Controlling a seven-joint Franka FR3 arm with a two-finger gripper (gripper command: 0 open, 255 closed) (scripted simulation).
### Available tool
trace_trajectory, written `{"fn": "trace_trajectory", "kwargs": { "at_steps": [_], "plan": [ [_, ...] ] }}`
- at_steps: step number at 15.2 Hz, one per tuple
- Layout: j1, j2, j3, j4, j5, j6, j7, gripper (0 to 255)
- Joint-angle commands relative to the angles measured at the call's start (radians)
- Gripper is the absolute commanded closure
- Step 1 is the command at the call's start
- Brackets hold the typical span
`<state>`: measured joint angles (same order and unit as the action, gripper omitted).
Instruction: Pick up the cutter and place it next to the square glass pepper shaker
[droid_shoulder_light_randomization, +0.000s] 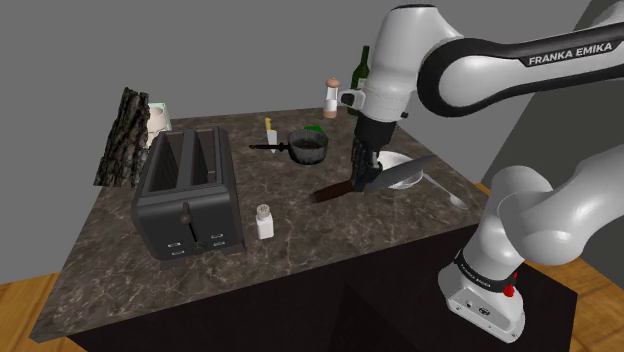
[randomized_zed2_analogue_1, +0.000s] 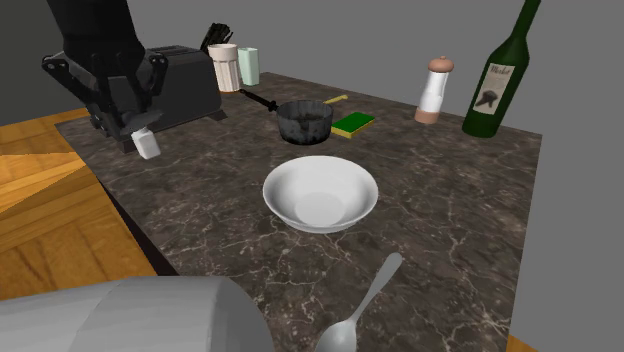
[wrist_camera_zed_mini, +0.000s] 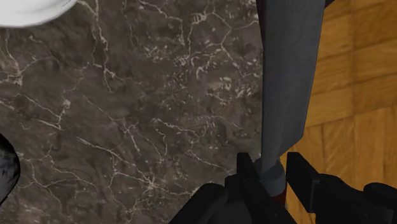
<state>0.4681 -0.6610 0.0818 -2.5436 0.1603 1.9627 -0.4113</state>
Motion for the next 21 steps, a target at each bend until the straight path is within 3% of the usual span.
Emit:
{"fn": "trace_trajectory", "kwargs": {
  "at_steps": [1,21],
  "plan": [
    [0.020,-0.006,0.036,0.002,0.020,-0.003,0.044,255],
    [0.033,0.094,0.058,-0.206,0.056,0.304,0.012,255]
  ]
}}
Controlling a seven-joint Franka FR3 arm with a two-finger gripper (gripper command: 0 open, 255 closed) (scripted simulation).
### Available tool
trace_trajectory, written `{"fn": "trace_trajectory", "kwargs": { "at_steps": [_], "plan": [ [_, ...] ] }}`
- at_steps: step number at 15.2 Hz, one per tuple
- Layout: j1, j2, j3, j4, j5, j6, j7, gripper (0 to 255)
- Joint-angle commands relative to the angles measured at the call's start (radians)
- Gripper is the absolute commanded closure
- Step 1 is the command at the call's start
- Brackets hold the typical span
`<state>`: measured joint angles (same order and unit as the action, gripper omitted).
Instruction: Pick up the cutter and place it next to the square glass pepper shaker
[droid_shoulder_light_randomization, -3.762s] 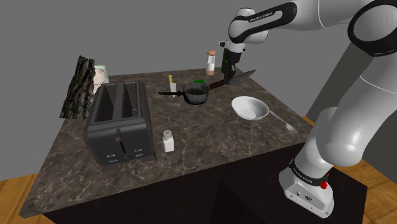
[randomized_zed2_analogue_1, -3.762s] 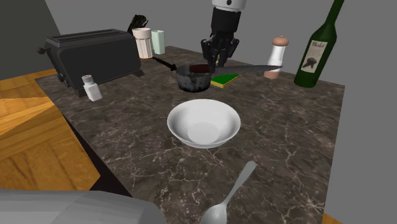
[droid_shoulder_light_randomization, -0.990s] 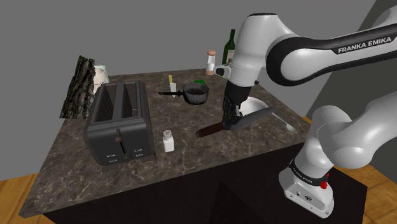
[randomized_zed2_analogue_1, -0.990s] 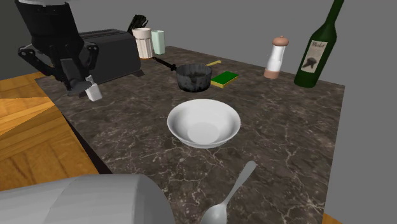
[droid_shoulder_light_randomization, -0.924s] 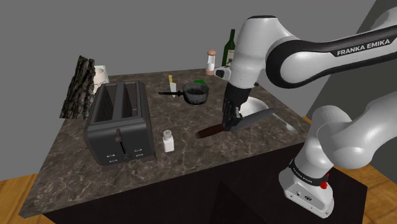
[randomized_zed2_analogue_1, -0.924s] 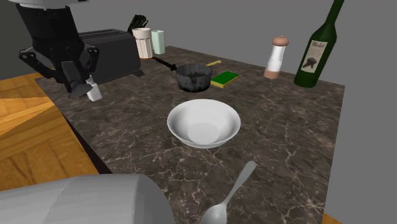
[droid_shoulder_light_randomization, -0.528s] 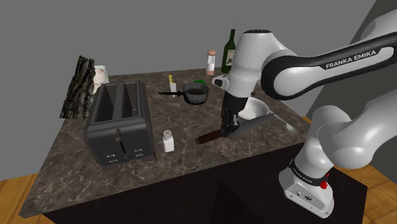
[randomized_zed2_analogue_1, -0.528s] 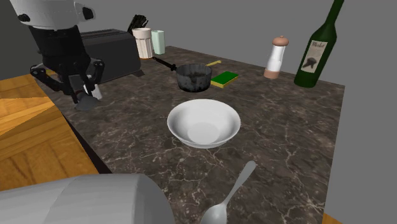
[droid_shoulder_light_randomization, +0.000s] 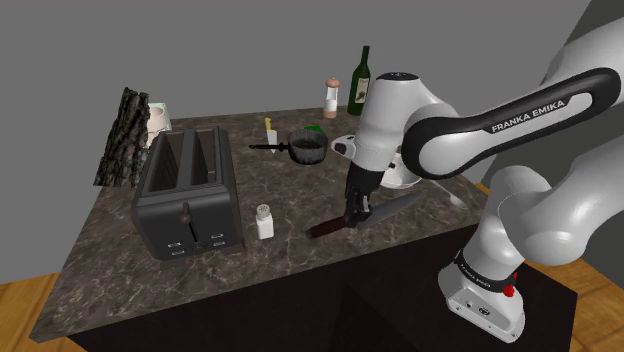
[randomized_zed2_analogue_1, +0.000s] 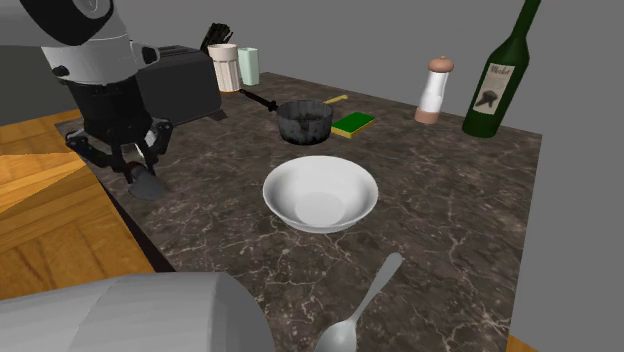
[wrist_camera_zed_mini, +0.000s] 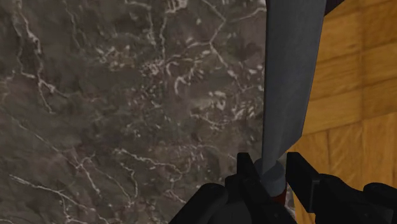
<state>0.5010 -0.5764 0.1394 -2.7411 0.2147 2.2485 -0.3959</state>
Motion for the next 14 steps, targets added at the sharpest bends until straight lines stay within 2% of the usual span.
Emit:
{"fn": "trace_trajectory", "kwargs": {
  "at_steps": [1,9,14],
  "plan": [
    [0.001,0.018,0.001,-0.017,0.004,0.035,-0.005,255],
    [0.009,0.104,0.008,-0.075,0.024,0.178,-0.022,255],
    [0.009,0.104,0.008,-0.075,0.024,0.178,-0.022,255]
  ]
}}
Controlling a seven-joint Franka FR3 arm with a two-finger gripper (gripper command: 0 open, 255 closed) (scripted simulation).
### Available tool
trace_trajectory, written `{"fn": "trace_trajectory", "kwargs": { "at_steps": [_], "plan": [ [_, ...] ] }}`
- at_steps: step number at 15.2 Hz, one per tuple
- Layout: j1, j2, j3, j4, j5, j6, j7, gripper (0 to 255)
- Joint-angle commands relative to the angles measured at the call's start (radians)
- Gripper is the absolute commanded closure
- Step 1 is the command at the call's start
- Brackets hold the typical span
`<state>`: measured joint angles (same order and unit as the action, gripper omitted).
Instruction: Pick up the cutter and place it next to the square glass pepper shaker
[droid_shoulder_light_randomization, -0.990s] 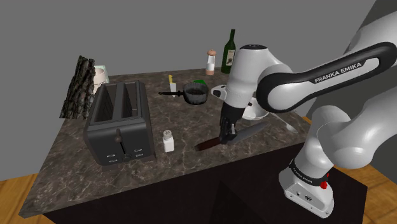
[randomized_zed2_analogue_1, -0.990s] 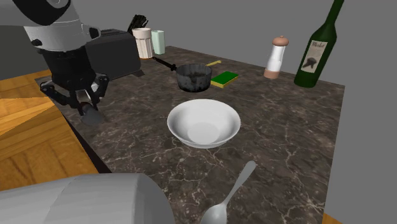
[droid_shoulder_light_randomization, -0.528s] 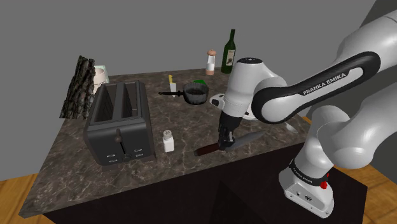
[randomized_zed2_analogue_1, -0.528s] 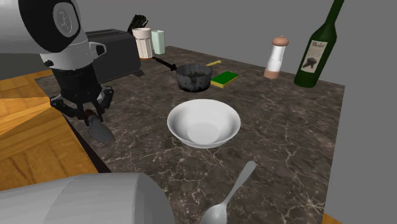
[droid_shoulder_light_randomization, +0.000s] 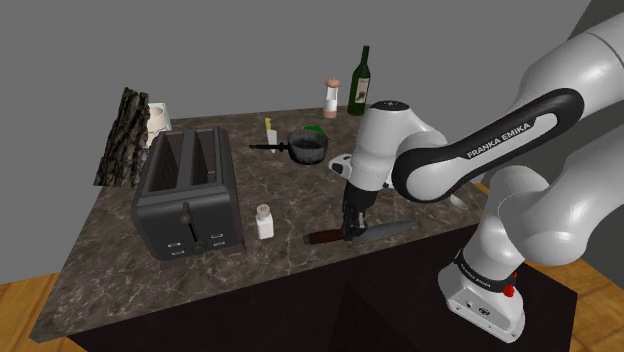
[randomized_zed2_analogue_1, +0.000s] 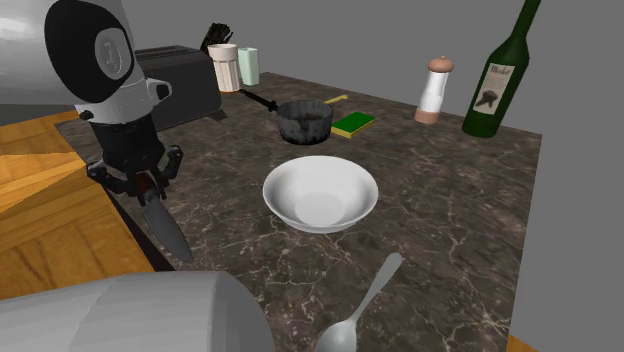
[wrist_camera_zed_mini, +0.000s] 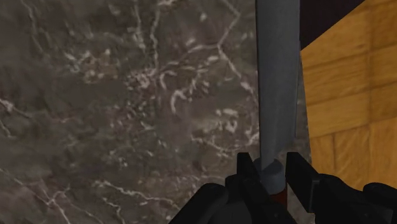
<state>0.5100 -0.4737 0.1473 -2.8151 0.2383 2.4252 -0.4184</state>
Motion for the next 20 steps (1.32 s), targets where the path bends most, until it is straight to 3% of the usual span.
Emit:
{"fn": "trace_trajectory", "kwargs": {
  "at_steps": [1,2,3,8,12,20],
  "plan": [
    [0.000,0.001,0.000,-0.001,0.000,0.002,0.000,255],
    [0.001,0.001,0.000,-0.001,0.000,0.002,0.000,255],
    [0.000,0.001,0.000,0.000,0.000,0.002,0.000,0],
    [0.001,0.001,0.000,-0.001,0.000,0.002,0.000,0],
    [-0.014,-0.113,-0.016,0.056,-0.026,-0.170,0.010,0],
    [-0.014,-0.113,-0.017,0.056,-0.026,-0.170,0.010,0]
  ]
}}
